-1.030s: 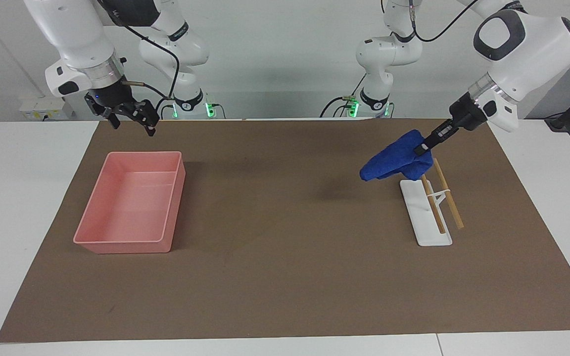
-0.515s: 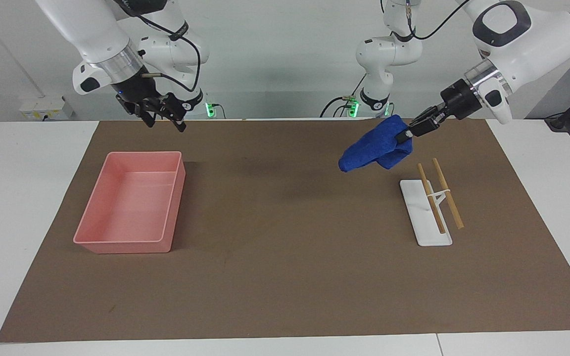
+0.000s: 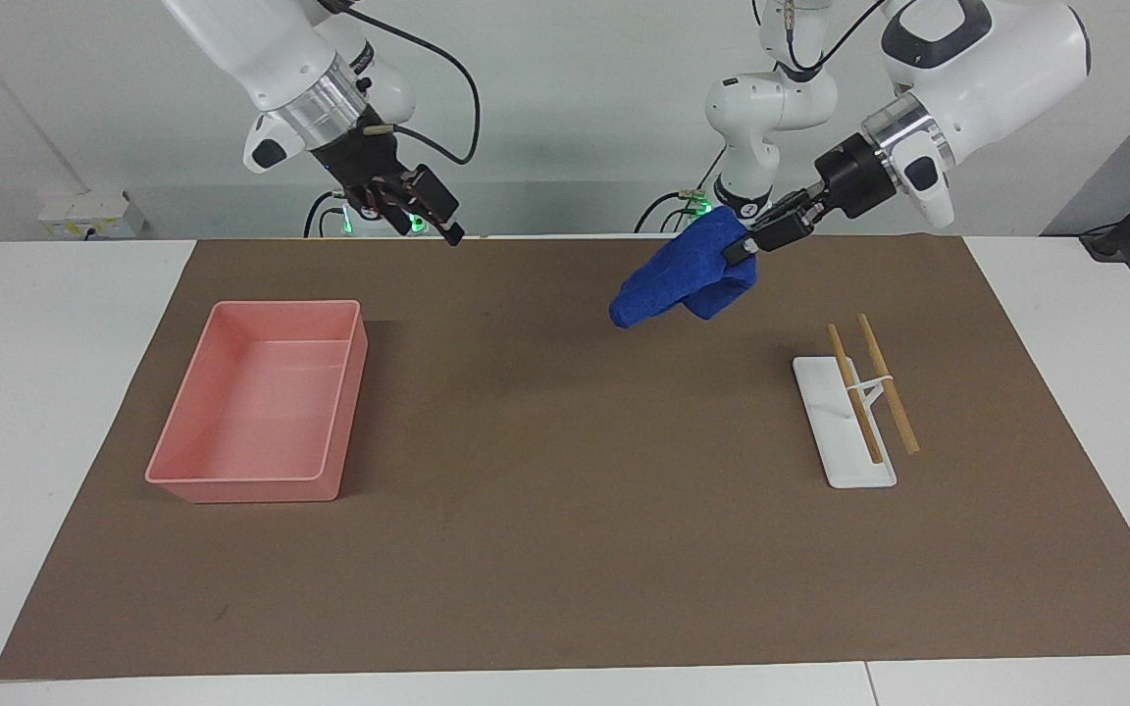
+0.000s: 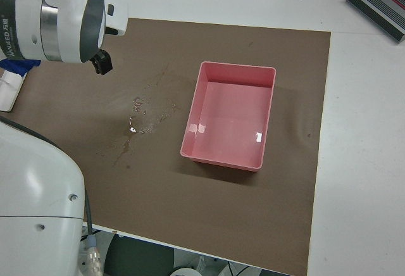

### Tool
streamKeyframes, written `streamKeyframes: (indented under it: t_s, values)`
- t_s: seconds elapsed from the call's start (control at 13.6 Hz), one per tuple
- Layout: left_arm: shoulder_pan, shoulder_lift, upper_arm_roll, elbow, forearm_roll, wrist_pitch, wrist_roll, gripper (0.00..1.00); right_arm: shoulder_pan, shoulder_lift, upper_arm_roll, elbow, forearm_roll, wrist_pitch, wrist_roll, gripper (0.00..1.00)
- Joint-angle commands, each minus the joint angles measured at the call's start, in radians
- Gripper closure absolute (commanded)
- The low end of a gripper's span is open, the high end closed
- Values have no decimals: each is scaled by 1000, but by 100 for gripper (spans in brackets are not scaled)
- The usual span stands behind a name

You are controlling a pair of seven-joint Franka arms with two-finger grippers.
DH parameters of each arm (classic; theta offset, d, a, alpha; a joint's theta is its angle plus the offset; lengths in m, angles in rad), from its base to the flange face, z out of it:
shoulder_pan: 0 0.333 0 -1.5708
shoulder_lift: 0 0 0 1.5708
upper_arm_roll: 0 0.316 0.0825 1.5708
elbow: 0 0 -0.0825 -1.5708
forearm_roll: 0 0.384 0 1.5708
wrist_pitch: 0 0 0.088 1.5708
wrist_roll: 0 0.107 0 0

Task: Wipe water with towel using both arms
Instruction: 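Grasp the towel with the right gripper while the left gripper holds it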

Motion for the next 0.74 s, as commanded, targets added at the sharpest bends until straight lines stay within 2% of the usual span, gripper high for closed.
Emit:
streamKeyframes:
  t_s: [0.0,0.22,0.44,0.66]
  values:
    - [-73,-32,6,-54,-30,101,-31,100,56,-10,-1,-25,44,75,201,1]
    - [-99,-41,4,-56,-30,121,-49,100,140,10,-1,-26,68,190,425,1]
    - [-127,-67,6,-71,-28,115,-37,100,203,31,1,-31,70,250,543,1]
    - [-129,-82,4,-73,-28,106,29,100,220,67,1,-29,171,322,643,3]
